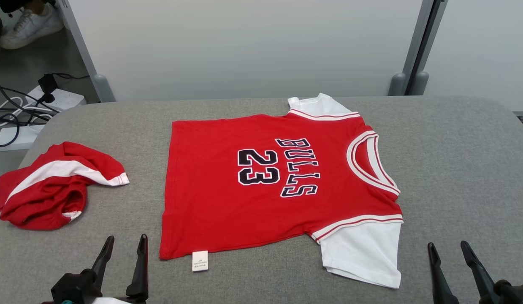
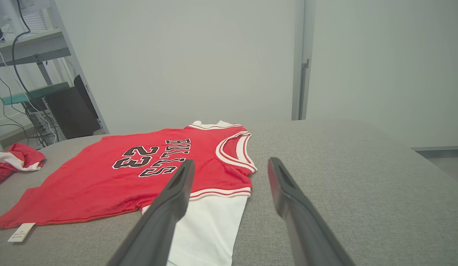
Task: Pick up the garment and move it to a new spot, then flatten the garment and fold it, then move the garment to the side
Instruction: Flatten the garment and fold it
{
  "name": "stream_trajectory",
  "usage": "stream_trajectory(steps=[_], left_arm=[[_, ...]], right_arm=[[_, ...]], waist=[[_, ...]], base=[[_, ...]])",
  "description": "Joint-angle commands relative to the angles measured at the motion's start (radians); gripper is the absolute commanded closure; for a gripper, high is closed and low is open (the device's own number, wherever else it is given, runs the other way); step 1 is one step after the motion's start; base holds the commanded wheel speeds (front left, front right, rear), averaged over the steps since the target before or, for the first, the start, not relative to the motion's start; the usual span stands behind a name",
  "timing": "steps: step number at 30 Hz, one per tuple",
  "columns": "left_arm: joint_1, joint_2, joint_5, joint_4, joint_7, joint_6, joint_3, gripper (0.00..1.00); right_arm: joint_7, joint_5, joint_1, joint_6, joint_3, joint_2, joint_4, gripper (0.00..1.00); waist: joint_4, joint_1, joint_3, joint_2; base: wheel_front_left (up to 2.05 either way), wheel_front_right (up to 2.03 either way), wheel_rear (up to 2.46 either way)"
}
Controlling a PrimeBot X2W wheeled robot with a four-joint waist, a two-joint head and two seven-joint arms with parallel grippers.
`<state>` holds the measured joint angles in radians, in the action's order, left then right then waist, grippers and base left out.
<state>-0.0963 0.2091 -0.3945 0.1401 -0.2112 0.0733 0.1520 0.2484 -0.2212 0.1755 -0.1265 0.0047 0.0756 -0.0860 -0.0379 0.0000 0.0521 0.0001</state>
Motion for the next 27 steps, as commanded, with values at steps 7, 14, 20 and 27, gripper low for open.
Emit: stream_trajectory(steps=[7,14,20,27], left_arm=[[0.034,0.020,0.005,-0.029,0.000,0.016,-0.030,0.00],[0.035,0.024,0.003,-0.029,0.005,0.022,-0.026,0.00],[0.039,0.024,0.001,-0.026,0.004,0.022,-0.019,0.00],[0.053,0.024,-0.001,-0.015,0.011,0.021,-0.007,0.00]], right_arm=[[0.013,-0.007,-0.036,-0.004,0.026,0.024,0.017,0.00],[0.013,-0.009,-0.042,-0.004,0.033,0.025,0.013,0.00],[0.013,-0.011,-0.044,-0.004,0.036,0.028,0.010,0.00],[0.013,-0.017,-0.054,-0.004,0.047,0.034,0.001,0.00]], waist=[[0.003,0.0000,-0.002,-0.0001],[0.005,0.0000,-0.001,-0.0001],[0.002,0.0000,-0.001,-0.0001],[0.002,0.0000,-0.009,-0.0001]], base=[[0.00,0.00,0.00],[0.00,0.00,0.00],[0.00,0.00,0.00],[0.00,0.00,0.00]])
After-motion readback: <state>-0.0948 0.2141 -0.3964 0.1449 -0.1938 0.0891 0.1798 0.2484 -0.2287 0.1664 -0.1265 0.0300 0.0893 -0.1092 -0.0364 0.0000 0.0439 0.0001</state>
